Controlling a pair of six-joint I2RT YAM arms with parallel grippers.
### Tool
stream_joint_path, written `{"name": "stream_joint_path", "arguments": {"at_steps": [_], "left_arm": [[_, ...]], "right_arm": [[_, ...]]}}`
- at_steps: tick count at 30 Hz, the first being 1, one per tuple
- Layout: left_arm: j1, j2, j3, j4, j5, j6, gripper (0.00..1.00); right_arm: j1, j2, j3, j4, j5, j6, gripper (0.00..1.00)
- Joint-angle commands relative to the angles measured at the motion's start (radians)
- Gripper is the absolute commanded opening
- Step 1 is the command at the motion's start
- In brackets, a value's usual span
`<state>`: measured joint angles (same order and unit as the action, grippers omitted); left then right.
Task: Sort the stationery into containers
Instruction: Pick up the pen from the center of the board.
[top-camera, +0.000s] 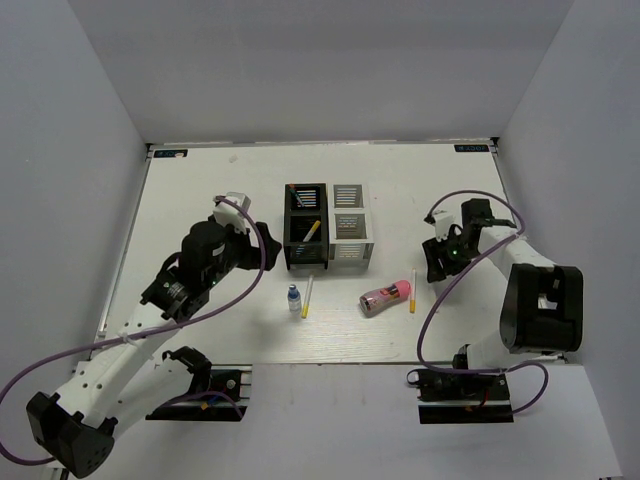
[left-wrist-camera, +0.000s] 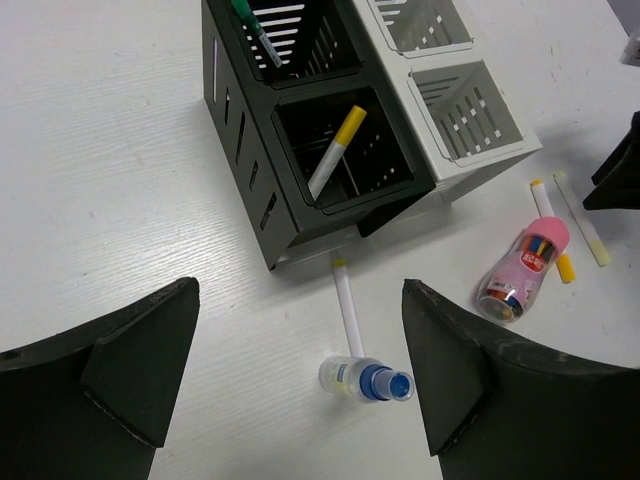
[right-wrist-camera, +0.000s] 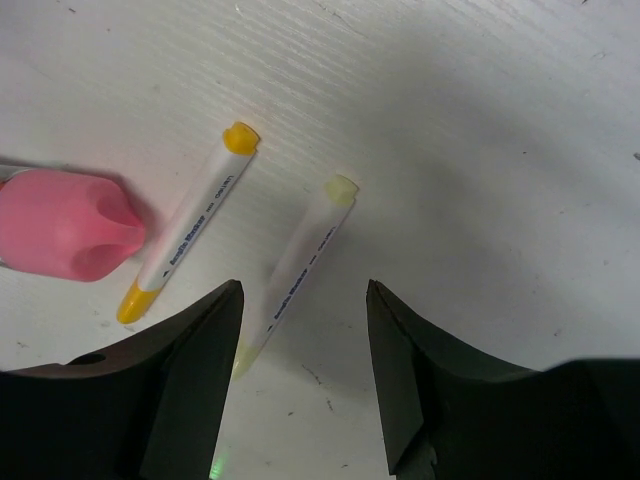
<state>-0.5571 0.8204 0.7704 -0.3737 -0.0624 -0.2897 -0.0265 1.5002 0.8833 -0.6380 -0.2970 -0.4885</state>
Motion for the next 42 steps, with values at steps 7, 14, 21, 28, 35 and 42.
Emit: {"name": "stream_joint_path", "arguments": {"at_steps": [7,14,21,28,35,42], "left_arm": [[0.005,-0.026,0.006,-0.004,0.038,-0.003,0.92],[0.005,-0.035,0.006,-0.004,0.049,-0.003,0.92],[0.005,-0.035,0.006,-0.004,0.059,-0.003,0.92],[0.005,-0.044,0.006,-0.004,0.059,-0.003,0.92],[0.005,-0.044,0.006,-0.004,0.059,-0.003,0.92],[0.005,-0.044,-0.003,-0.004,0.05,-0.003,0.92]], "right_arm": [[0.074,0.066,-0.014,0.069,0.096,0.099,0.55],[0.151,0.114,-0.032,0.127,0.197,0.16,0.55],[0.192,0.183,-0.07,0.144,0.28,0.182,0.44],[0.209,0.189,-0.118,0.166,0.343,0.172,0.32],[0.209,0.192,-0.138,0.164,0.312,0.154,0.02],[0.201,0.114,-0.09,0.129,0.231,0.127,0.0]]}}
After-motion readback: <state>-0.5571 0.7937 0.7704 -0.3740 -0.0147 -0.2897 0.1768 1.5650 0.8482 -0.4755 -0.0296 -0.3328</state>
